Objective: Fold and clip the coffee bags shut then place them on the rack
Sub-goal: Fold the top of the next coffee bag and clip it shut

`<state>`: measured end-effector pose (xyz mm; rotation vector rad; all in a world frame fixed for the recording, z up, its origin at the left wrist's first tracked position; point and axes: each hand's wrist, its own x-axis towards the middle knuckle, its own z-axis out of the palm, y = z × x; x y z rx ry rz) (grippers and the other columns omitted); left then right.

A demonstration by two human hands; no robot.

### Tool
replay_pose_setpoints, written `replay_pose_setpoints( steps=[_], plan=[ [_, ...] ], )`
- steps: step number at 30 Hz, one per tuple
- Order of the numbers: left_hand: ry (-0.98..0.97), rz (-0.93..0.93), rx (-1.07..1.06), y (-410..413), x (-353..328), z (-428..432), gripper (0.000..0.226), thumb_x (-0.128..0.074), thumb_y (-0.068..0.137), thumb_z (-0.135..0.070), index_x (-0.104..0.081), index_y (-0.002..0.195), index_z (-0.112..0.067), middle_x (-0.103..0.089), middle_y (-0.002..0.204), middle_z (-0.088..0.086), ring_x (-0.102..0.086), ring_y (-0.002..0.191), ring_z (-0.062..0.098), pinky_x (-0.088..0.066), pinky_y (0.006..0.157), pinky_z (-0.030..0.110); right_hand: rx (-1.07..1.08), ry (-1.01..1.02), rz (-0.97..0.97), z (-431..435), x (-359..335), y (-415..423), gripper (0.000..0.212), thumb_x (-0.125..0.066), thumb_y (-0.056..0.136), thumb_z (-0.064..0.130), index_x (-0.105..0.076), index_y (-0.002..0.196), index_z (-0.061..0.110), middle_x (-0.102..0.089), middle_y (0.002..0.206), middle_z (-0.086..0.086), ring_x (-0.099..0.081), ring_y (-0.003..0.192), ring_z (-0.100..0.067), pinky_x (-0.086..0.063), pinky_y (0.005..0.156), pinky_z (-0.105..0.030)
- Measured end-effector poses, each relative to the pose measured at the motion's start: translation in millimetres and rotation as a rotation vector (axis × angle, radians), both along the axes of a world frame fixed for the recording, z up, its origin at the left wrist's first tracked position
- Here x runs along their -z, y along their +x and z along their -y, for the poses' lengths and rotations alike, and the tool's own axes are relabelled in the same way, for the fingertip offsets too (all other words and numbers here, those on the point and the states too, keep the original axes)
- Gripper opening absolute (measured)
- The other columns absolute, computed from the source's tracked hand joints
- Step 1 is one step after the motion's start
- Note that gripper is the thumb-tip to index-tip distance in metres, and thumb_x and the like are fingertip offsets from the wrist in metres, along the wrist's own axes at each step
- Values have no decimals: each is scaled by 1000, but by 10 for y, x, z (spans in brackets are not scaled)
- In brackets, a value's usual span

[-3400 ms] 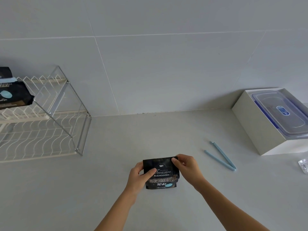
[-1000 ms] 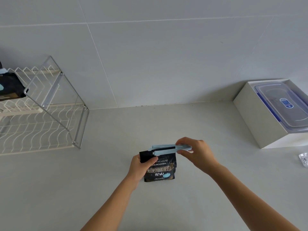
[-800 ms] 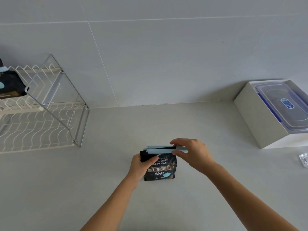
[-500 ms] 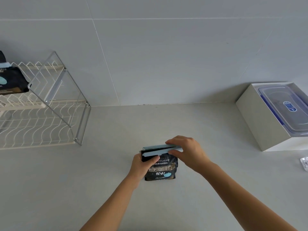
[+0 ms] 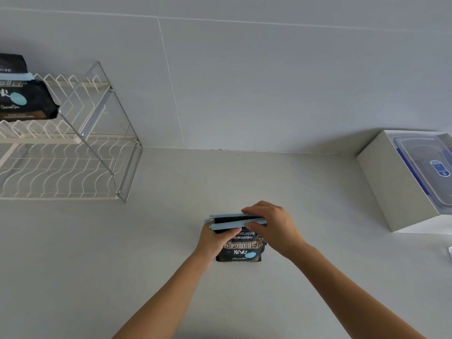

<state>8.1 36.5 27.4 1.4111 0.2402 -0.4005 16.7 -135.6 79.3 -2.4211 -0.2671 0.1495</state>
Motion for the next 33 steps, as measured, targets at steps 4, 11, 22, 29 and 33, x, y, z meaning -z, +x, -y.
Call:
replay_pose_setpoints(
  steps=[4, 11, 22, 29, 33],
  plan=[
    [-34, -31, 4, -5, 4, 2, 15, -77, 75, -14, -71, 88, -20, -77, 79, -4, -72, 75, 11, -52, 56, 15, 39, 88, 1, 5, 31, -43, 33, -68, 81, 13, -67, 113, 21, -66, 99, 7, -59, 84, -9, -50, 72, -23],
    [-20, -34, -5, -2, -4, 5, 16, -76, 75, -11, -70, 83, -23, -76, 73, -7, -72, 71, 6, -52, 56, 14, 55, 175, -10, 69, 73, -60, 34, -71, 79, 10, -68, 112, 21, -65, 99, 9, -59, 90, -1, -46, 74, -9],
    [-25, -56, 12, 6, 4, -5, 18, -78, 73, -17, -71, 89, -23, -76, 80, -5, -72, 75, 9, -53, 57, 15, 118, 321, -52, 143, 122, -100, 54, -72, 78, 5, -51, 123, 27, -65, 93, 10, -60, 88, -1, -49, 71, -9],
    [-23, -62, 5, 10, 20, -4, 18, -78, 73, -16, -71, 89, -21, -76, 81, -5, -72, 75, 9, -53, 58, 16, 127, 357, -46, 148, 125, -116, 55, -71, 78, 3, -50, 122, 28, -66, 91, 9, -60, 88, 0, -51, 72, -11],
    [-24, -38, 4, 6, 8, -1, 17, -77, 74, -16, -70, 87, -23, -76, 76, -7, -72, 74, 8, -52, 57, 14, 111, 367, -61, 42, 126, -102, 55, -70, 77, 0, -50, 121, 27, -64, 90, 11, -59, 85, 2, -48, 70, -8]
  ],
)
